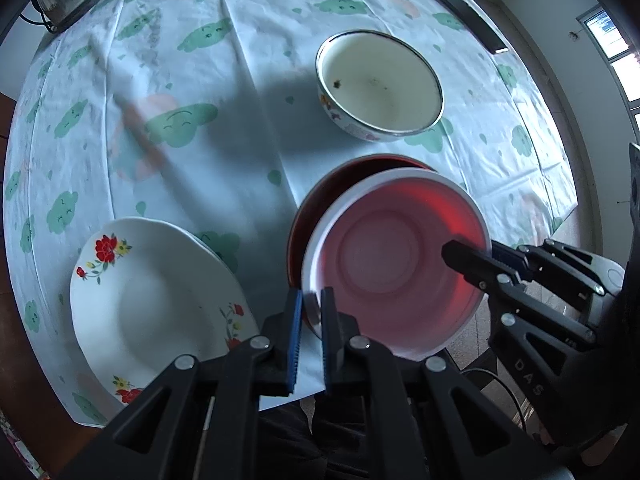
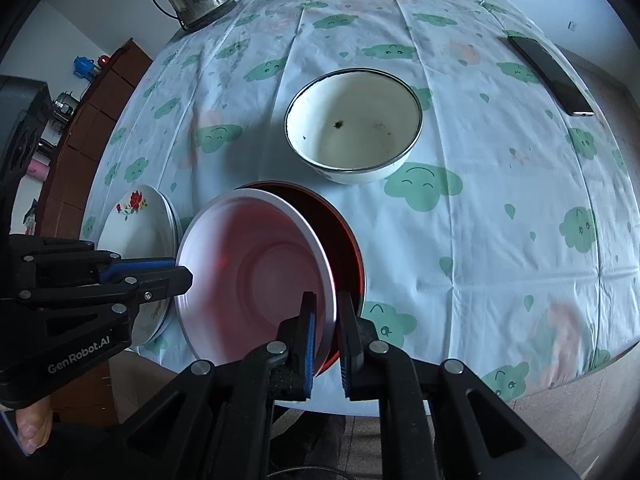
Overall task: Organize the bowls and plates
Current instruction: 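Lower the red plastic bowl into the steel bowl with both grippers, then open both grippers and release the red plastic bowl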
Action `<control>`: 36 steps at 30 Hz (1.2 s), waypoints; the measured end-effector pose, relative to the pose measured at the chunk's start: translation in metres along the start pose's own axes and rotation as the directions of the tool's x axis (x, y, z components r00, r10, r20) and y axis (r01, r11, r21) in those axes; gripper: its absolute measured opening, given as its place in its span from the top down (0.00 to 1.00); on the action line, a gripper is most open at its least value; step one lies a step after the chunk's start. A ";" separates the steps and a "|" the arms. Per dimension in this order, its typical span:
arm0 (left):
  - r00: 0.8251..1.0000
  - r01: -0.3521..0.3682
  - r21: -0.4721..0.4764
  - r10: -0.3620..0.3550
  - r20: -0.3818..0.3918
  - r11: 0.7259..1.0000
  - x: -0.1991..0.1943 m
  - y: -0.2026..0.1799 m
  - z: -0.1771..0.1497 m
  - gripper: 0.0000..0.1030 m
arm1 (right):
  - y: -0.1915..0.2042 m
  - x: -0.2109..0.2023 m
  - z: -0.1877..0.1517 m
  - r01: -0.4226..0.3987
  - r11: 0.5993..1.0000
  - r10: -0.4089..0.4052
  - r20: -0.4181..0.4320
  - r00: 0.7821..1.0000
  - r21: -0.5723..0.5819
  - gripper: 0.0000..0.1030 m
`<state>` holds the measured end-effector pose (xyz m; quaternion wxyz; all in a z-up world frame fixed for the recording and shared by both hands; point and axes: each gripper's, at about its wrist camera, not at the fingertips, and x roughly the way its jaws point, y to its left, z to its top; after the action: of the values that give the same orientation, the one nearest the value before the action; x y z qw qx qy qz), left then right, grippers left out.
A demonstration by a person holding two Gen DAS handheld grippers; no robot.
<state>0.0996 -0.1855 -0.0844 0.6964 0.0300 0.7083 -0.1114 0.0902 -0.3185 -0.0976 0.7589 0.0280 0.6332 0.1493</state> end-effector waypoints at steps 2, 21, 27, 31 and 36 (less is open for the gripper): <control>1.000 0.002 -0.001 -0.002 0.000 1.000 0.001 0.001 0.000 0.96 | 0.000 0.002 0.000 0.005 1.000 -0.005 -0.002 1.000 -0.001 0.89; 1.000 -0.003 0.014 0.002 0.027 1.000 -0.001 0.004 0.000 0.91 | 0.001 0.006 0.000 0.009 1.000 -0.009 0.016 1.000 0.008 0.87; 0.999 -0.014 0.034 0.012 0.039 0.999 -0.002 0.000 0.000 0.86 | -0.001 0.006 0.003 0.000 1.000 0.000 0.015 1.000 0.013 0.85; 1.000 -0.001 0.022 0.000 0.026 1.000 -0.001 0.002 0.000 0.85 | 0.003 0.008 0.002 -0.002 1.000 0.002 0.007 1.000 -0.004 0.80; 0.999 0.003 0.031 -0.005 0.044 1.000 -0.010 0.000 -0.001 0.47 | 0.004 0.001 0.004 -0.026 1.000 0.026 0.015 1.000 0.000 0.68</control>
<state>0.0987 -0.1839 -0.0744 0.7112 0.0369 0.6909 -0.1243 0.0933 -0.3142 -0.0973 0.7618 0.0372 0.6270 0.1587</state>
